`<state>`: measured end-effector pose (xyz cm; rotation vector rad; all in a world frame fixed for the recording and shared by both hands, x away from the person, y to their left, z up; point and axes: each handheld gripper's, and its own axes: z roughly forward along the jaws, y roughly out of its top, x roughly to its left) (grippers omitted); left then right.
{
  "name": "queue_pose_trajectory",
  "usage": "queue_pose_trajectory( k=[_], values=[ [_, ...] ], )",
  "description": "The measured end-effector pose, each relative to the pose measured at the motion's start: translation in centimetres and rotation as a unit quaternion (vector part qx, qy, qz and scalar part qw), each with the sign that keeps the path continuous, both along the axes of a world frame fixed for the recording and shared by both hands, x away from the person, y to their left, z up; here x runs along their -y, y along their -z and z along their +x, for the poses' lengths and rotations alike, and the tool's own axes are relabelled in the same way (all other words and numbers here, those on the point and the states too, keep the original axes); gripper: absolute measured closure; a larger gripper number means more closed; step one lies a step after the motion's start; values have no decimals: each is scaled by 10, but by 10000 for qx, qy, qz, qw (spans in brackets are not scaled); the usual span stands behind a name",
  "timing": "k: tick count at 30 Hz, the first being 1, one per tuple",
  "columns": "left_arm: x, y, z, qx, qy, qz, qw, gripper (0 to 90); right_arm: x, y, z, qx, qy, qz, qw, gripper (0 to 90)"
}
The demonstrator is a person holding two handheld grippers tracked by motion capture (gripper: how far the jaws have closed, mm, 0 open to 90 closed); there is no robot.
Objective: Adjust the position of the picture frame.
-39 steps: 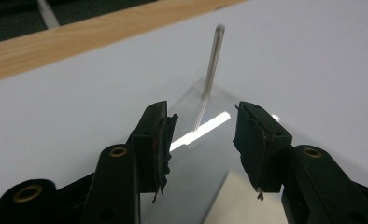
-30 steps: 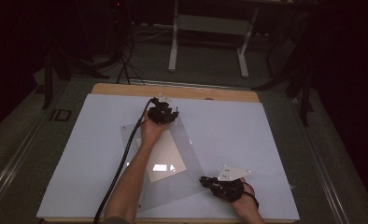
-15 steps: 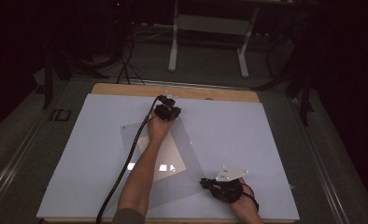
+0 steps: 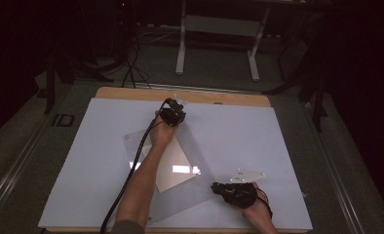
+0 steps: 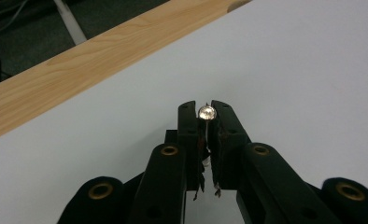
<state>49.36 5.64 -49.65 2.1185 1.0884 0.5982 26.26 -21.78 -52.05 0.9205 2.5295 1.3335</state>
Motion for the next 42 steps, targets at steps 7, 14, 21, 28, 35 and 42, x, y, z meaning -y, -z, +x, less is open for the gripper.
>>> queue_pose_trajectory(
  k=[7, 14, 21, 28, 35, 42],
  values=[
    [-42, -16, -7, -470, 110, -269, 9985, 847, 30, -18, 22, 70, 594, 339, 9976, 800],
    [-75, -26, -24, -642, -22, -476, 9968, 847, 48, -43, 61, 293, 1163, 450, 9918, 787],
    [-111, -14, -65, -832, -124, -582, 9948, 844, 44, -43, 129, 120, 1419, 359, 9892, 789],
    [-123, 11, -83, -820, -366, -443, 9950, 843, 19, -7, 160, -368, 1501, -48, 9880, 818],
    [-123, 12, -88, -733, -477, -550, 9946, 841, 19, 3, 161, -394, 1597, 139, 9863, 813],
    [-123, 13, -90, -710, -510, -595, 9944, 840, 18, 3, 160, -365, 1590, 94, 9866, 813]
  ],
)
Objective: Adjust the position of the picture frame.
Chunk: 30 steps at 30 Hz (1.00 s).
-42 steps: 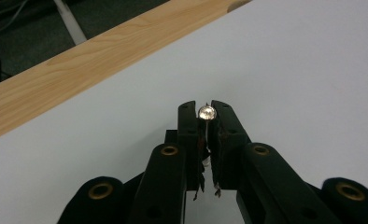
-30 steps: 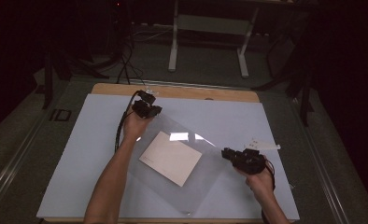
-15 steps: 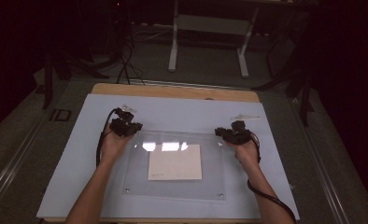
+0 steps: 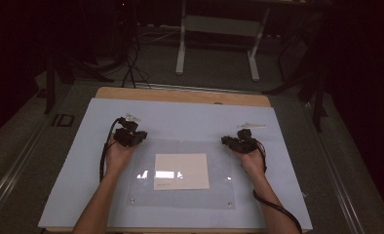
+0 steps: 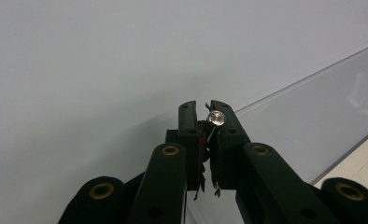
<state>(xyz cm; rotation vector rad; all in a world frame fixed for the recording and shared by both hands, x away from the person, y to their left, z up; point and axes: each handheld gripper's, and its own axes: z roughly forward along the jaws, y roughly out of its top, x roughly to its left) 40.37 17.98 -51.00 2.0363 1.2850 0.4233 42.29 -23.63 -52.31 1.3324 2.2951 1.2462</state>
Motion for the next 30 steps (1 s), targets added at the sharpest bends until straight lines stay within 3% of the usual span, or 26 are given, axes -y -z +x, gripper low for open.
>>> queue_pose_trajectory(
  k=[10, 21, 30],
  values=[
    [-1, 1, -2, 9, -13, -51, 10000, 839, 0, 2, 1, -3, -34, 44, 10000, 810],
    [-2, 1, -6, 21, -12, -78, 10000, 838, -2, 1, 2, 33, -71, -84, 9999, 816],
    [-4, 5, -9, 180, -37, -239, 9995, 827, -4, 0, 1, 98, -65, -184, 9998, 817]
  ],
)
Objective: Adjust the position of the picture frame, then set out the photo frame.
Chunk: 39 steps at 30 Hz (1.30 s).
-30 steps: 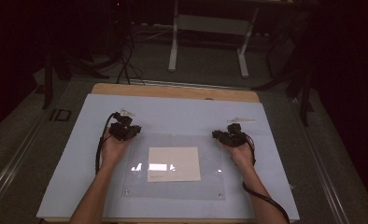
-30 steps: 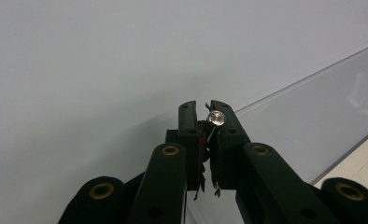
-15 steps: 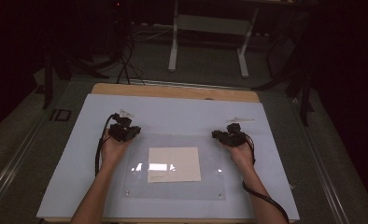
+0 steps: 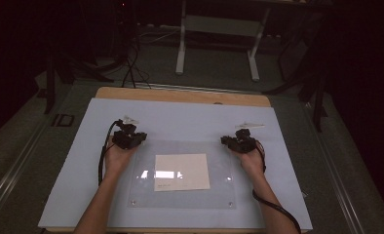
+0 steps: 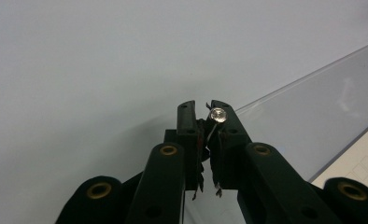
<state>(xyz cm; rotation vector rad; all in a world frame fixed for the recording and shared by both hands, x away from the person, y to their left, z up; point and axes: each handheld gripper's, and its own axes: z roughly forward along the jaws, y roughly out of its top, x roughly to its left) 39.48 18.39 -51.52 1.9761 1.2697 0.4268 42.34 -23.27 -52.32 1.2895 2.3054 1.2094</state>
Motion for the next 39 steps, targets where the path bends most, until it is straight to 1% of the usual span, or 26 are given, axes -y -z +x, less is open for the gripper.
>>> queue_pose_trajectory(
  k=[4, 6, 7, 9, 10, 11, 14, 16, 17, 18, 19, 22, 25, 27, 29, 32, 33, 34, 37, 39],
  values=[
    [-5, 4, -4, 98, -11, -250, 9996, 810, 0, 0, -4, 96, 27, -50, 9999, 817],
    [-7, 5, -7, 153, -3, -365, 9992, 786, 0, -1, -5, 149, 38, -80, 9999, 817],
    [-8, 6, -9, 187, 37, -371, 9991, 766, 0, -1, -6, 189, 47, -100, 9998, 817],
    [-8, 7, -12, 327, 134, -296, 9989, 723, 0, -3, -8, 270, 74, -122, 9995, 816],
    [-8, 7, -14, 354, 148, -284, 9989, 714, 0, -4, -10, 310, 89, -127, 9994, 816],
    [-9, 7, -15, 358, 155, -318, 9987, 709, 1, -5, -11, 350, 82, -141, 9993, 817],
    [-11, 5, -19, 494, 89, -406, 9979, 669, 3, -10, -14, 492, 99, -96, 9987, 819],
    [-11, 5, -19, 494, 89, -406, 9979, 669, 3, -11, -14, 519, 80, -106, 9986, 819],
    [-13, 4, -21, 565, 72, -515, 9970, 669, 3, -11, -14, 519, 80, -106, 9986, 823],
    [-14, 3, -24, 650, 48, -502, 9966, 628, 2, -12, -15, 604, 30, -219, 9979, 841],
    [-14, 3, -26, 687, 41, -527, 9962, 623, 1, -12, -15, 629, 39, -236, 9977, 843],
    [-15, 3, -29, 743, 42, -551, 9957, 623, 2, -11, -16, 661, 49, -184, 9976, 845],
    [-16, 5, -33, 837, 52, -521, 9951, 627, 3, -10, -16, 655, 62, -123, 9978, 845],
    [-18, 5, -35, 878, 35, -529, 9947, 647, 2, -10, -16, 669, 64, -144, 9976, 843],
    [-19, 6, -36, 927, 1, -522, 9943, 687, 2, -10, -17, 677, 71, -166, 9975, 839],
    [-20, 6, -37, 937, -4, -535, 9942, 719, 2, -11, -17, 716, 95, -131, 9973, 817],
    [-20, 5, -37, 987, -4, -524, 9937, 722, 4, -13, -18, 746, 125, 25, 9971, 818],
    [-19, 5, -36, 1013, -2, -526, 9935, 728, 5, -14, -18, 735, 138, 78, 9972, 825],
    [-16, 4, -34, 1046, 20, -526, 9931, 731, 5, -14, -18, 718, 130, 60, 9973, 829],
    [-15, 4, -33, 1030, 20, -529, 9933, 742, 5, -13, -18, 733, 126, 83, 9972, 829]
  ],
)
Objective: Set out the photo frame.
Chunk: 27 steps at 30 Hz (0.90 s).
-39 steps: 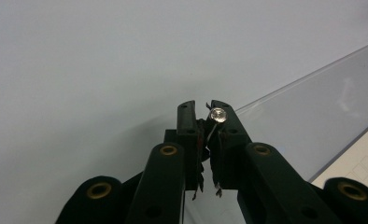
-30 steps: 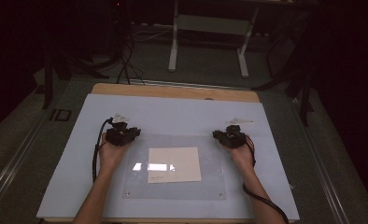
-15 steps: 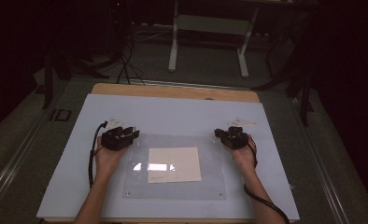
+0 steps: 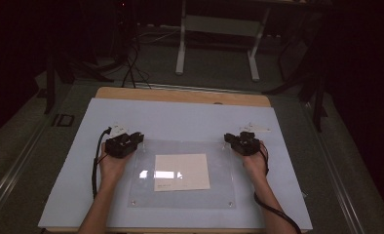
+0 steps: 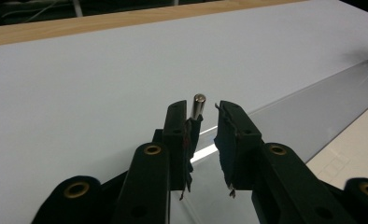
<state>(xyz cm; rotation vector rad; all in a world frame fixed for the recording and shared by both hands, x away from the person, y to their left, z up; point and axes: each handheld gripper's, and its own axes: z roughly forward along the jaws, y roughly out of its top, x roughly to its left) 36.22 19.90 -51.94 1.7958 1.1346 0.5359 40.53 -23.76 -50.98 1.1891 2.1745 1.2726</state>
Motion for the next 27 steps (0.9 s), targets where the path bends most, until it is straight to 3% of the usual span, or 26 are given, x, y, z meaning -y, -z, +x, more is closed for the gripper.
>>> queue_pose_trajectory(
  k=[7, 14, 18, 22, 27],
  values=[
    [2, 2, 7, 29, -53, 37, 10000, 824, 3, 4, 1, -18, -68, 120, 9999, 825],
    [3, 2, 8, 98, 6, 143, 9998, 836, 2, 4, 1, -29, -57, 101, 9999, 834],
    [6, 0, 9, 119, -8, 282, 9995, 848, -1, 2, -3, 93, 31, -91, 9999, 846],
    [7, 0, 11, 95, -5, 240, 9997, 848, 0, 3, -4, 103, 28, -61, 9999, 845],
    [5, 3, 10, 92, -36, 30, 9999, 840, 1, 3, -2, 22, 16, 31, 10000, 832]
  ],
)
